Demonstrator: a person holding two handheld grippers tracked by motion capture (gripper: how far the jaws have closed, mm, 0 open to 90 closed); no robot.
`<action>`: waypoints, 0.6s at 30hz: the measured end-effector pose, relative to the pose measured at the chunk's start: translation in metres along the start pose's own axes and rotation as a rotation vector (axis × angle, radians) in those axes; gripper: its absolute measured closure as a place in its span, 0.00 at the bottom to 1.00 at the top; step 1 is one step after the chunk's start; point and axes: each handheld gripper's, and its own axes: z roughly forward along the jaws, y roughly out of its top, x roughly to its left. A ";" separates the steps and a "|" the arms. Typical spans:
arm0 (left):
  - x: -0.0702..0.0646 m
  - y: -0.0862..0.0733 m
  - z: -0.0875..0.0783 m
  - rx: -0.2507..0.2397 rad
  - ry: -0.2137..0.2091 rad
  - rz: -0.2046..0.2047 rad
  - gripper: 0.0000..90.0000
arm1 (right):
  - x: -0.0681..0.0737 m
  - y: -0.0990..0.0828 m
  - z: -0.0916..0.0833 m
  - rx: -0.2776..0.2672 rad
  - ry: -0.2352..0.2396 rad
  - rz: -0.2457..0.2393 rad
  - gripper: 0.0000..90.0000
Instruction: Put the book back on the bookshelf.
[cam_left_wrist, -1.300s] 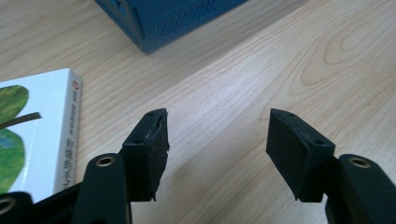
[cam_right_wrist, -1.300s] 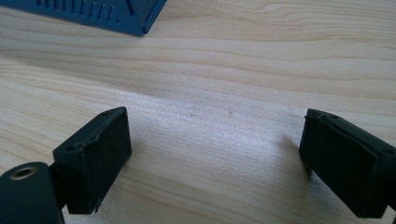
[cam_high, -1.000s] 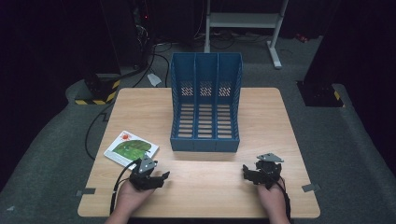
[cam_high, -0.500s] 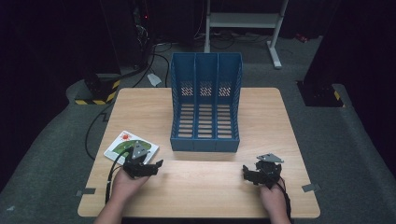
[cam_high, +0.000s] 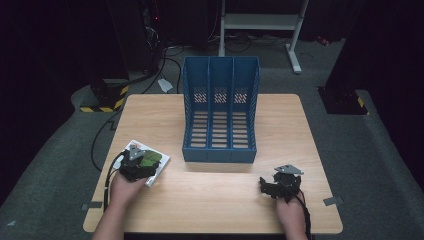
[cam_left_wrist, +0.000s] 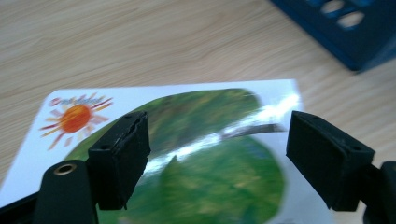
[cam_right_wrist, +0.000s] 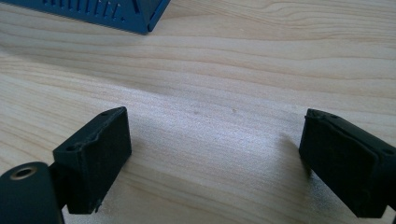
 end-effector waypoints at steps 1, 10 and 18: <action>0.003 -0.001 0.000 0.006 0.004 -0.002 0.24 | 0.000 0.000 0.000 0.000 0.000 0.000 0.10; 0.032 -0.010 -0.005 0.023 0.030 -0.055 0.21 | 0.000 0.000 0.000 0.002 0.003 -0.003 0.10; 0.048 -0.015 -0.004 0.009 0.037 -0.098 0.19 | 0.000 0.000 0.000 -0.001 0.006 -0.009 0.10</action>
